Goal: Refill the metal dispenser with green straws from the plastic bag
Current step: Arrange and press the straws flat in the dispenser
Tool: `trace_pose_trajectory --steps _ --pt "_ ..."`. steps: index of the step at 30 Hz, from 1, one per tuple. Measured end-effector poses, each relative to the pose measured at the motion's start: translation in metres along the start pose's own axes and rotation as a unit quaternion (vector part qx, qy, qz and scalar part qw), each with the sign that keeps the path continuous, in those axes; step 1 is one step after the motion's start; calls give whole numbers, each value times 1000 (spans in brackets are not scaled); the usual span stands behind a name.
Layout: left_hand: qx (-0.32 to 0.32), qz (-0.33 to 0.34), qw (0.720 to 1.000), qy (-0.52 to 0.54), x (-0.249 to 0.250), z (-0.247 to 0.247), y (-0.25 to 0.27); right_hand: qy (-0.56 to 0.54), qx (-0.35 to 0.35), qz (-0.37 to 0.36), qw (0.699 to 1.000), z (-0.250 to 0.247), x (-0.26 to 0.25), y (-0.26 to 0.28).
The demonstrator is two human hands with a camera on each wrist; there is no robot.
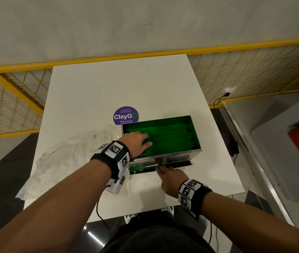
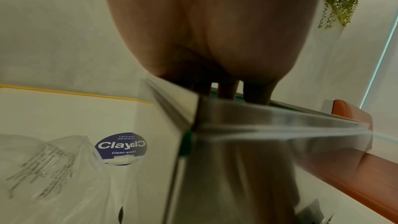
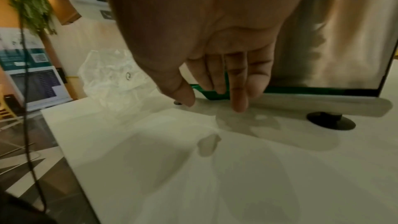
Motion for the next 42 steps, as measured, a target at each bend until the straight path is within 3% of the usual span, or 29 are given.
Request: trace_pose_trajectory --steps 14,18,24,33,38,42 --pt "17 2 999 29 -3 5 -4 -37 23 83 996 14 4 -4" --pt "22 4 1000 19 -4 6 -4 56 3 61 997 17 -13 0" --pt "32 7 999 -3 -2 5 -3 101 7 -43 994 13 -56 -9" --pt "29 14 999 -10 -2 7 0 -6 3 18 1000 23 -45 -25" --pt "33 18 999 -11 -2 6 1 13 40 -16 999 5 -46 -13" --pt "32 20 999 -17 0 4 0 70 71 38 994 -3 -21 -7"
Point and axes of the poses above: each hand's wrist, its own y-axis away from the middle knuckle, its own z-axis out of the palm, x = y × z, the point moved 7 cm from there along -y, towards the middle knuckle, and after that the axes turned 14 degrees about -y, right-handed, at the moved point
